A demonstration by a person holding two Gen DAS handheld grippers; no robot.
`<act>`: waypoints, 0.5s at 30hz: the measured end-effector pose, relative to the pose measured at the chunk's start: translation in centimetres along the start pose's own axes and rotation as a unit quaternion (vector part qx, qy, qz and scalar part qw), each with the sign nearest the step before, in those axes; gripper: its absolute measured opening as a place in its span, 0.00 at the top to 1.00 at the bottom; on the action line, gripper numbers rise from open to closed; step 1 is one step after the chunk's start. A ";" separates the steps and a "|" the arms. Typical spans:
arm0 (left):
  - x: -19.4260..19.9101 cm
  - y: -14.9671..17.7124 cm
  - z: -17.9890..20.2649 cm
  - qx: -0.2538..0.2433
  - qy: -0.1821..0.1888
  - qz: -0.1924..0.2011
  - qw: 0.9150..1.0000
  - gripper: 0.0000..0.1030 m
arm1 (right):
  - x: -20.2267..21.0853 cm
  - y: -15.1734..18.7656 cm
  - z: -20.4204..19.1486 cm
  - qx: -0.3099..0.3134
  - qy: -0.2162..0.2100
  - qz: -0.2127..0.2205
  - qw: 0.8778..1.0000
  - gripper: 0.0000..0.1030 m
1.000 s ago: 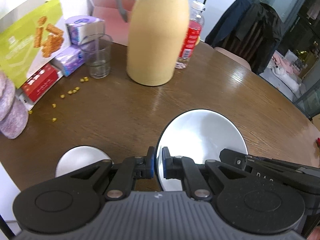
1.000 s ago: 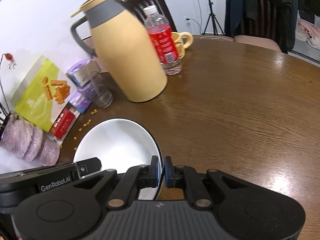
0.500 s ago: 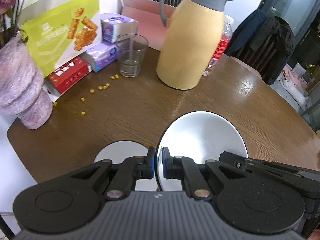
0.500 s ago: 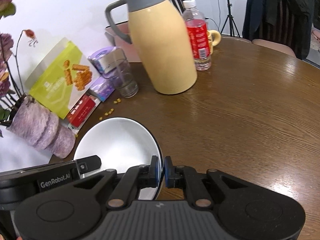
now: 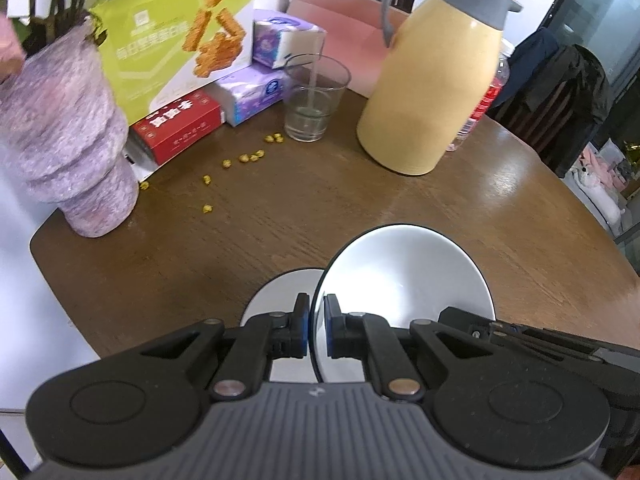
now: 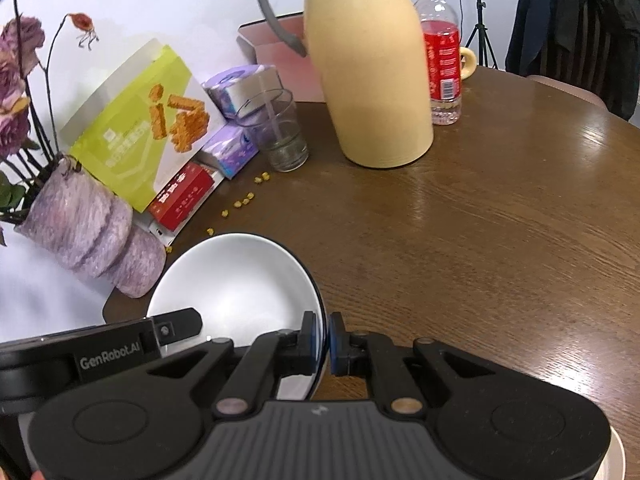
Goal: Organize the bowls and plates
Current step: 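Lower the held white bowl onto the other white bowls with both grippers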
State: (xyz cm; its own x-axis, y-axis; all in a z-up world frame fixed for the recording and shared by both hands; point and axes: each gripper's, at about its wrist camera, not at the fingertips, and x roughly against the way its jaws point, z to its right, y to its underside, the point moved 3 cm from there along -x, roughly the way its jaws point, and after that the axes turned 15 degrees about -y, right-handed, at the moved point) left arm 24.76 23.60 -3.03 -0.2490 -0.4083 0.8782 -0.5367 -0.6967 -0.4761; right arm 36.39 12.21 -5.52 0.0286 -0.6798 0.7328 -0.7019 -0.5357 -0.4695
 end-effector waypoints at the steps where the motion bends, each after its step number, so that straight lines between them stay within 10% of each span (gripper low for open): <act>1: -0.2 0.0 -0.2 0.001 -0.001 -0.001 1.000 0.92 | -0.3 0.1 -0.2 0.001 0.000 -0.002 1.000 0.94; 15: -1.7 -0.5 -2.3 0.006 -0.007 -0.014 1.000 0.92 | -3.0 0.3 -1.5 0.015 0.005 -0.019 1.000 0.94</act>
State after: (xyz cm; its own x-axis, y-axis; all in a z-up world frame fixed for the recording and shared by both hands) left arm 23.58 25.97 -4.21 -0.2231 -0.3958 0.8908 -0.5329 -0.7157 -0.4515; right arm 35.07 14.86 -7.13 0.0466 -0.6535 0.7555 -0.6786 -0.5757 -0.4561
